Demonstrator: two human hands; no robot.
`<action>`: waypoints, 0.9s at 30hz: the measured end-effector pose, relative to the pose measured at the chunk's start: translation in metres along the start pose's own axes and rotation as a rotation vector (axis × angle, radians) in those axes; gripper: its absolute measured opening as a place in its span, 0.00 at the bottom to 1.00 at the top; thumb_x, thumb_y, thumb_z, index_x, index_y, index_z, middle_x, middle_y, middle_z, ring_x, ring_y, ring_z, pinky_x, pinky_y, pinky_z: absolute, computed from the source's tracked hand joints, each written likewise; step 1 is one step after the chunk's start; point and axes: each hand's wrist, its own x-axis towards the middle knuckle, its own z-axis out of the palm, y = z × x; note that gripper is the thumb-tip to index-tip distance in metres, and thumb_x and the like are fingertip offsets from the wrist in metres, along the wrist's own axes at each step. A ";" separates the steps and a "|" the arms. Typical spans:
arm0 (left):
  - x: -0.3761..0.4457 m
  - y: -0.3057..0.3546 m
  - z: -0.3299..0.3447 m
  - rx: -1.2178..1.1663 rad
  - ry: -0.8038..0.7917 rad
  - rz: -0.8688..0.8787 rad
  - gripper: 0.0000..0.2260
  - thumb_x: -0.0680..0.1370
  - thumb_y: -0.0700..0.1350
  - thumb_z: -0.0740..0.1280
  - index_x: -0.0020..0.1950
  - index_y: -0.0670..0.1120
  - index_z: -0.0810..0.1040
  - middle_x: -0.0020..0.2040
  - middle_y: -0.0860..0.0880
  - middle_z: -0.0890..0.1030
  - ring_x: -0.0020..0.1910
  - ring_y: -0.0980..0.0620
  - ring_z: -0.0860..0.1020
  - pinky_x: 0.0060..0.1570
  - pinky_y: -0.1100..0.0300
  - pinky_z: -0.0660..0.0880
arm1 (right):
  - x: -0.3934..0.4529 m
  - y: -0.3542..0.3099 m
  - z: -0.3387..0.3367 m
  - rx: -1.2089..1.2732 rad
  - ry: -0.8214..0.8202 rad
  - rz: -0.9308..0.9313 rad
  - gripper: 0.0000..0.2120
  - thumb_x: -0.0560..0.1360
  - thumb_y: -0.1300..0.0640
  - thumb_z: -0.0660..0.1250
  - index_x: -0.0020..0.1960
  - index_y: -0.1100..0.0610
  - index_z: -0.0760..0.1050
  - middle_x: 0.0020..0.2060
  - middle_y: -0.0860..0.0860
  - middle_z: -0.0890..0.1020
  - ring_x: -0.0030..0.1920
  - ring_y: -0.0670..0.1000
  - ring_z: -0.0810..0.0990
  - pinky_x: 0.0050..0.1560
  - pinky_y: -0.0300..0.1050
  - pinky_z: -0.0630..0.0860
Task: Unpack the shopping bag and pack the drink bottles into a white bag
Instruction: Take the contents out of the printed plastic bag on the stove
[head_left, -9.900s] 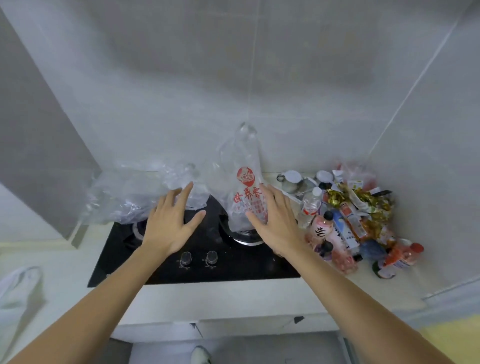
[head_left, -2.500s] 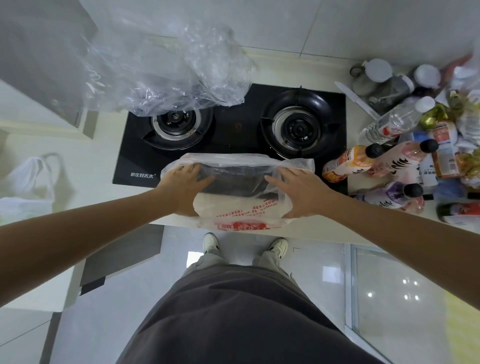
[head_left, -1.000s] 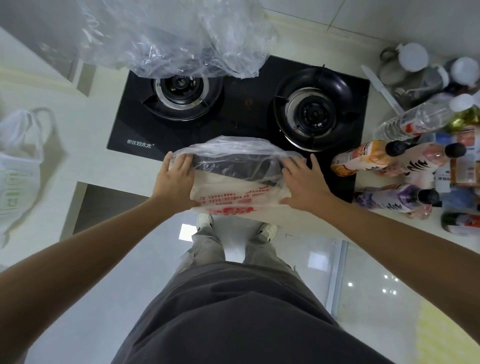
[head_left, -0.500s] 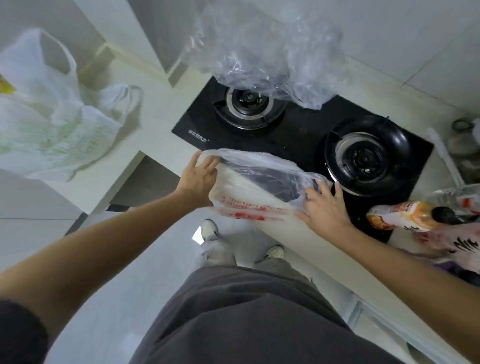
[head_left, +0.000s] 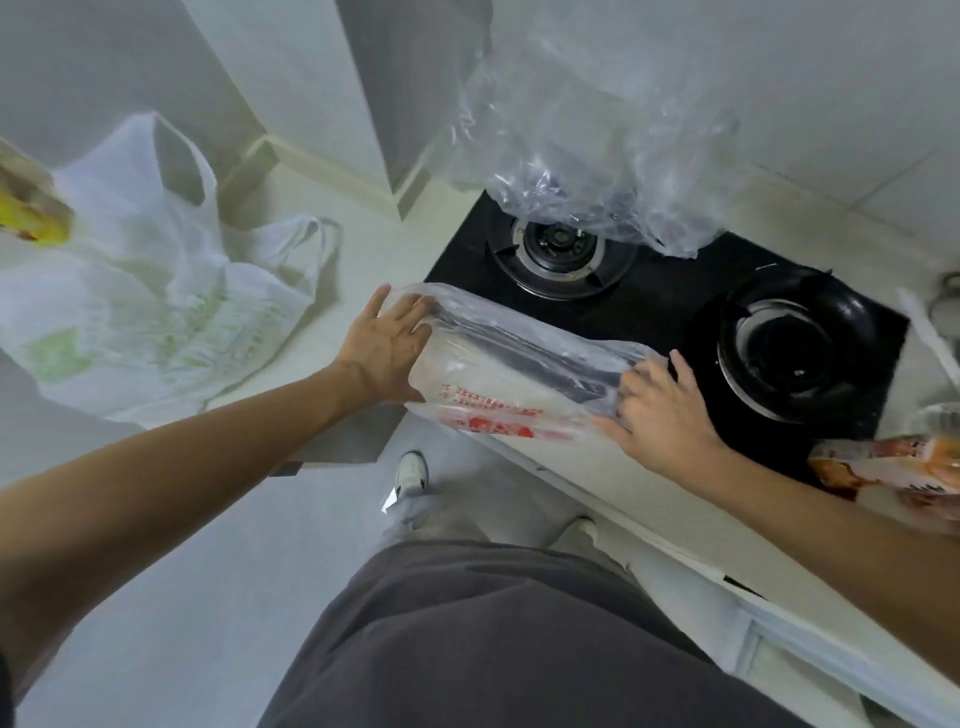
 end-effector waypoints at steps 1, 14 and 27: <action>0.002 -0.014 0.005 0.012 0.001 0.014 0.44 0.71 0.74 0.64 0.78 0.47 0.64 0.84 0.45 0.50 0.83 0.46 0.47 0.80 0.40 0.40 | 0.005 -0.011 -0.006 0.007 0.005 0.013 0.26 0.81 0.35 0.58 0.50 0.52 0.87 0.56 0.51 0.82 0.67 0.59 0.72 0.76 0.69 0.56; 0.059 -0.132 0.035 -0.001 0.013 0.116 0.29 0.75 0.63 0.70 0.74 0.56 0.71 0.83 0.43 0.53 0.82 0.39 0.47 0.76 0.28 0.49 | 0.117 -0.101 -0.043 0.230 -0.062 0.057 0.20 0.78 0.46 0.71 0.68 0.51 0.77 0.66 0.49 0.72 0.71 0.57 0.65 0.66 0.59 0.68; 0.076 -0.130 0.085 -0.036 0.009 0.170 0.37 0.74 0.69 0.65 0.75 0.47 0.68 0.78 0.46 0.64 0.81 0.45 0.54 0.74 0.26 0.48 | 0.129 -0.118 -0.032 0.303 -0.188 0.202 0.49 0.70 0.33 0.75 0.81 0.53 0.60 0.77 0.56 0.62 0.76 0.62 0.60 0.69 0.63 0.69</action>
